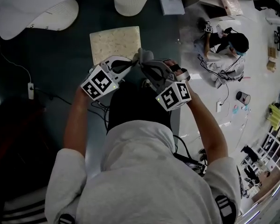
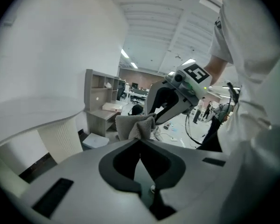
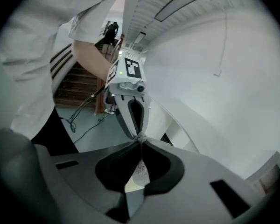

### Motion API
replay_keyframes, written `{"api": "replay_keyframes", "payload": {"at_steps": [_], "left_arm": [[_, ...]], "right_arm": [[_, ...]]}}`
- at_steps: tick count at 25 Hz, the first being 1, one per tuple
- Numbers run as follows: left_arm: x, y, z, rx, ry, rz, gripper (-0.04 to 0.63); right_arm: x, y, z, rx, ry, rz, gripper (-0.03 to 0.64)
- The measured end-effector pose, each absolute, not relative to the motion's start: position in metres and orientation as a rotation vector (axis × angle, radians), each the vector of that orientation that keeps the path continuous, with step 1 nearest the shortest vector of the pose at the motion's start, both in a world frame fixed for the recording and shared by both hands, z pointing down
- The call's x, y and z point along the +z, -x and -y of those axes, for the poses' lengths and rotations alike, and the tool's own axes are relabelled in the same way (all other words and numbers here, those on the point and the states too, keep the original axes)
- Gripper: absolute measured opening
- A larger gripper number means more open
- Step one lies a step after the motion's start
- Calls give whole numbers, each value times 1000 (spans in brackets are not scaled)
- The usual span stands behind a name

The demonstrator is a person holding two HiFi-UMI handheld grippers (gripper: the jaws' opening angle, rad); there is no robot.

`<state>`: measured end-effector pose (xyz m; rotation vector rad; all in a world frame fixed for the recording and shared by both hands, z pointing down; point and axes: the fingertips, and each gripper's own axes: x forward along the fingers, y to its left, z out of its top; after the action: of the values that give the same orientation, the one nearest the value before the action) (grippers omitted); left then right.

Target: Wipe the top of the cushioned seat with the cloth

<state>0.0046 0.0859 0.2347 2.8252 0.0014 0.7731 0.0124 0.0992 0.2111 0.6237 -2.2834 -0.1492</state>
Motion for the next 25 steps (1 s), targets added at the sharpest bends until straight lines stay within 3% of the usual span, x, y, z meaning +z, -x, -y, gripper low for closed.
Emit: {"api": "replay_keyframes", "payload": {"at_steps": [10,17,25], "left_arm": [[384,-18,-21,834,-2739,425,18],[483,-17,-11,1033,-2707,424,17],[535,-22,13,1002,-2577,563,18]], "right_arm": [[376,-44,-30,213,-998,2252,26],[484,-46,-17,491,-1046,2300,26],[533,-52,4,477,-985,2249,26]]}}
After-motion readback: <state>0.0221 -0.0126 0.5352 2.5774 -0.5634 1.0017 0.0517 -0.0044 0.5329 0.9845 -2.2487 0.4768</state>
